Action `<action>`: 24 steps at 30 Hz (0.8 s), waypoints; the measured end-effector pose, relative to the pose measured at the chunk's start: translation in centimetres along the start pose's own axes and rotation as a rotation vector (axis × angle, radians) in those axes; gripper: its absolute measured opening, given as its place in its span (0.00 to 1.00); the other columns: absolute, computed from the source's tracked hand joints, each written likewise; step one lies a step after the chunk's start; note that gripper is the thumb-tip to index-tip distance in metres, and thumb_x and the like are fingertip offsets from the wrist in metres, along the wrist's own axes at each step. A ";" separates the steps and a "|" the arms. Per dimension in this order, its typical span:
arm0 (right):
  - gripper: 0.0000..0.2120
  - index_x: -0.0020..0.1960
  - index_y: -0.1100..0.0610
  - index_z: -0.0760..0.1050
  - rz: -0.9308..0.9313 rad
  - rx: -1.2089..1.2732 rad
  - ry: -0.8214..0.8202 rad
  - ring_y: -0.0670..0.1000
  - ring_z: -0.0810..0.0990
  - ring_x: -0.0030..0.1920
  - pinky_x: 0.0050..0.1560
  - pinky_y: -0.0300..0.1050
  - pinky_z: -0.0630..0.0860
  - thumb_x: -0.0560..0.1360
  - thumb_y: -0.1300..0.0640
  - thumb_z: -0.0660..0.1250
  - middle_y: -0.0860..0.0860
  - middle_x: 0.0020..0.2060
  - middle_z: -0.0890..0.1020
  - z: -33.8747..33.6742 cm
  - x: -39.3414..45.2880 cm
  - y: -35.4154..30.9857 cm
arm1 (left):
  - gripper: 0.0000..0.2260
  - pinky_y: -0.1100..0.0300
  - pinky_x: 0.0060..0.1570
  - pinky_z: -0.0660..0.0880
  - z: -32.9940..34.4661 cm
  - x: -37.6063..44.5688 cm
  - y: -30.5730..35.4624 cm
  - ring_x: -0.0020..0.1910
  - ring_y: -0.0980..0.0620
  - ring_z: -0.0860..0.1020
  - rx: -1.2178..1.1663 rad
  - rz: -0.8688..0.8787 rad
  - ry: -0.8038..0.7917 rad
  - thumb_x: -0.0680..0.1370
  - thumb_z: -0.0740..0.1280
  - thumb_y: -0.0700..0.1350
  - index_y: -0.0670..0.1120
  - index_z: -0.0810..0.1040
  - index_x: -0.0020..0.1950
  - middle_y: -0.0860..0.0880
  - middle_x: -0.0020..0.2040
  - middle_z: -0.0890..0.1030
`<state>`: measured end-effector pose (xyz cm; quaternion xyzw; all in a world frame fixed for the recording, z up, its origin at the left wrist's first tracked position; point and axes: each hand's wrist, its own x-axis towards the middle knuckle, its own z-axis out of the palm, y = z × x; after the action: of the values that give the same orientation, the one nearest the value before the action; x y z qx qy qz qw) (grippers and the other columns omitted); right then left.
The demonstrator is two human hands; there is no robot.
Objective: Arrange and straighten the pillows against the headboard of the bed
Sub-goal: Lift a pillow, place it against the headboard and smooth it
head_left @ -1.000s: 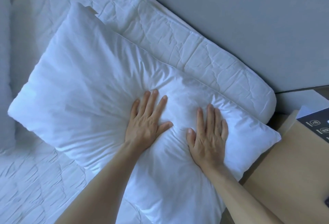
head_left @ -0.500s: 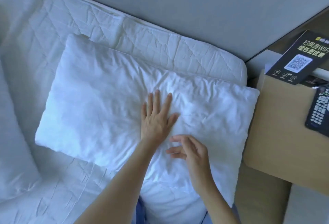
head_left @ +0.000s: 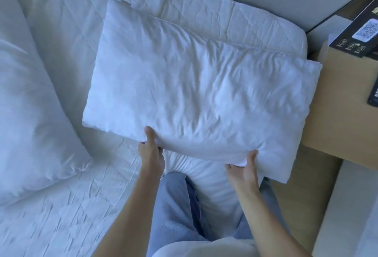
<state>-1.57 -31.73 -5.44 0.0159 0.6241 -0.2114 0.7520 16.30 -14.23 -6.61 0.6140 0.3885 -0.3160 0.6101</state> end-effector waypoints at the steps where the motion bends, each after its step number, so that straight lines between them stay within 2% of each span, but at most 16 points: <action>1: 0.25 0.70 0.52 0.75 -0.023 0.017 0.001 0.55 0.77 0.68 0.74 0.54 0.67 0.78 0.41 0.68 0.51 0.65 0.81 0.3 0.0 0.1 | 0.37 0.52 0.59 0.74 0.1 1.0 1.0 0.57 0.48 0.79 -0.017 0.000 -0.062 0.60 0.74 0.74 0.43 0.79 0.50 0.48 0.52 0.81; 3: 0.21 0.67 0.51 0.78 -0.050 0.031 -0.006 0.54 0.79 0.66 0.74 0.55 0.68 0.78 0.44 0.69 0.50 0.63 0.82 1.2 -0.4 0.4 | 0.29 0.51 0.62 0.76 0.6 1.9 2.4 0.61 0.50 0.81 -0.082 0.026 -0.113 0.64 0.74 0.70 0.49 0.85 0.52 0.48 0.61 0.84; 6: 0.14 0.61 0.53 0.81 -0.056 0.022 -0.032 0.52 0.81 0.63 0.70 0.54 0.71 0.78 0.49 0.70 0.51 0.61 0.84 3.2 -1.7 0.1 | 0.20 0.48 0.66 0.75 1.0 1.9 3.7 0.64 0.49 0.80 -0.188 0.049 -0.142 0.76 0.69 0.61 0.50 0.82 0.60 0.47 0.65 0.82; 8: 0.13 0.59 0.55 0.80 -0.148 -0.048 0.055 0.53 0.83 0.59 0.67 0.55 0.75 0.75 0.55 0.74 0.53 0.60 0.84 4.9 -2.9 -0.8 | 0.23 0.46 0.68 0.73 1.3 1.4 5.1 0.65 0.48 0.79 -0.239 0.064 -0.151 0.76 0.71 0.59 0.49 0.80 0.66 0.47 0.65 0.82; 10: 0.14 0.56 0.56 0.80 -0.284 -0.116 0.214 0.53 0.85 0.54 0.62 0.54 0.79 0.72 0.62 0.77 0.52 0.55 0.85 6.7 -4.5 -2.6 | 0.23 0.48 0.66 0.75 2.3 0.0 7.0 0.66 0.48 0.79 -0.270 0.135 -0.134 0.75 0.73 0.55 0.48 0.79 0.68 0.47 0.65 0.82; 11: 0.16 0.57 0.57 0.80 -0.334 -0.135 0.235 0.52 0.85 0.53 0.61 0.53 0.80 0.70 0.63 0.78 0.52 0.55 0.85 7.7 -5.5 -3.7 | 0.22 0.49 0.64 0.76 3.2 -1.0 8.2 0.66 0.48 0.79 -0.277 0.196 -0.124 0.76 0.73 0.52 0.47 0.79 0.68 0.47 0.64 0.83; 14: 0.19 0.61 0.56 0.80 -0.466 -0.159 0.186 0.48 0.86 0.53 0.57 0.48 0.81 0.71 0.61 0.77 0.48 0.55 0.86 10.7 -8.8 -7.6 | 0.22 0.49 0.64 0.77 7.2 -5.6 12.6 0.66 0.48 0.79 -0.273 0.406 -0.149 0.76 0.72 0.44 0.43 0.76 0.70 0.46 0.66 0.81; 17: 0.16 0.60 0.52 0.81 -0.612 -0.126 0.113 0.44 0.86 0.50 0.53 0.44 0.81 0.74 0.63 0.74 0.44 0.52 0.87 14.2 -11.7 -12.2 | 0.23 0.54 0.57 0.81 12.1 -10.5 17.7 0.62 0.49 0.82 -0.278 0.565 -0.201 0.76 0.70 0.35 0.42 0.74 0.71 0.48 0.62 0.84; 19: 0.16 0.59 0.52 0.81 -0.705 -0.106 0.093 0.45 0.86 0.51 0.54 0.46 0.82 0.73 0.63 0.74 0.45 0.51 0.87 16.8 -13.0 -15.2 | 0.18 0.53 0.53 0.82 15.7 -13.4 20.9 0.55 0.51 0.84 -0.274 0.629 -0.235 0.75 0.69 0.34 0.47 0.78 0.62 0.51 0.53 0.86; 21: 0.12 0.53 0.52 0.83 -0.802 -0.098 0.086 0.48 0.86 0.51 0.54 0.48 0.81 0.71 0.63 0.75 0.45 0.49 0.88 19.0 -13.8 -18.4 | 0.10 0.54 0.48 0.82 19.2 -15.5 23.2 0.45 0.53 0.84 -0.227 0.641 -0.278 0.73 0.71 0.35 0.50 0.82 0.47 0.52 0.42 0.84; 23: 0.10 0.48 0.52 0.83 -0.888 -0.080 0.100 0.49 0.87 0.48 0.51 0.47 0.82 0.70 0.64 0.74 0.46 0.45 0.88 20.8 -14.3 -21.7 | 0.10 0.55 0.43 0.79 22.3 -17.0 24.5 0.36 0.53 0.79 -0.182 0.634 -0.266 0.70 0.73 0.38 0.50 0.77 0.33 0.50 0.35 0.77; 24: 0.09 0.48 0.54 0.82 -0.913 -0.076 0.102 0.49 0.87 0.46 0.49 0.47 0.83 0.70 0.64 0.73 0.46 0.43 0.88 21.5 -14.6 -23.4 | 0.12 0.56 0.40 0.79 23.9 -17.5 24.8 0.34 0.53 0.76 -0.160 0.640 -0.251 0.69 0.73 0.39 0.49 0.73 0.31 0.49 0.34 0.73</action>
<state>8.61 -54.82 18.71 -0.2778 0.6109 -0.4968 0.5502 31.03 -38.41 19.62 0.6112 0.1219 -0.1505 0.7674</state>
